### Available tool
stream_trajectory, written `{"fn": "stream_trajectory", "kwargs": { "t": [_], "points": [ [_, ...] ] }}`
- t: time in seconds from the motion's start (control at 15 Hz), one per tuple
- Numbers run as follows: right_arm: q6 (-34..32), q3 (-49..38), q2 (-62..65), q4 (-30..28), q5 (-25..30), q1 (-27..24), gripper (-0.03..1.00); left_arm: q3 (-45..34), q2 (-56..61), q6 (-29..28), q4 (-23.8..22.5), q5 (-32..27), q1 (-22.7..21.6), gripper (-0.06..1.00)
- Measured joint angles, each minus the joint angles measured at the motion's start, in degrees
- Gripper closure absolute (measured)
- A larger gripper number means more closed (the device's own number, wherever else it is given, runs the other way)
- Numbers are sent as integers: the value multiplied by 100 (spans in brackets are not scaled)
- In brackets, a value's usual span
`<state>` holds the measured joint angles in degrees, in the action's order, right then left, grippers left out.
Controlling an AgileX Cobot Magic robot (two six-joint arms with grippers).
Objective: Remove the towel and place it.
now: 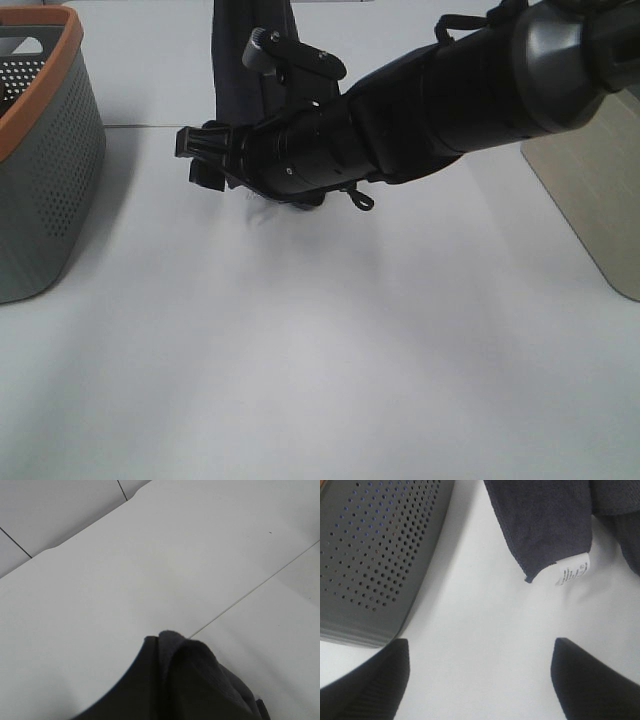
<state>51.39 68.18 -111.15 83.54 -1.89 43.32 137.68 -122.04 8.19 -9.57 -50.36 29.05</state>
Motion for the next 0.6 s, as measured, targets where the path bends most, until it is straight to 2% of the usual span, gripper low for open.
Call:
{"fn": "stream_trajectory", "kwargs": {
  "t": [0.33,0.6],
  "points": [
    [-166,911,-642,0,-46,0,21,0,-138,0,0,6,0,94],
    [-470,1369,-1060,6,-481,0,21,0,-138,-17,0,11,0,94]
  ]
}}
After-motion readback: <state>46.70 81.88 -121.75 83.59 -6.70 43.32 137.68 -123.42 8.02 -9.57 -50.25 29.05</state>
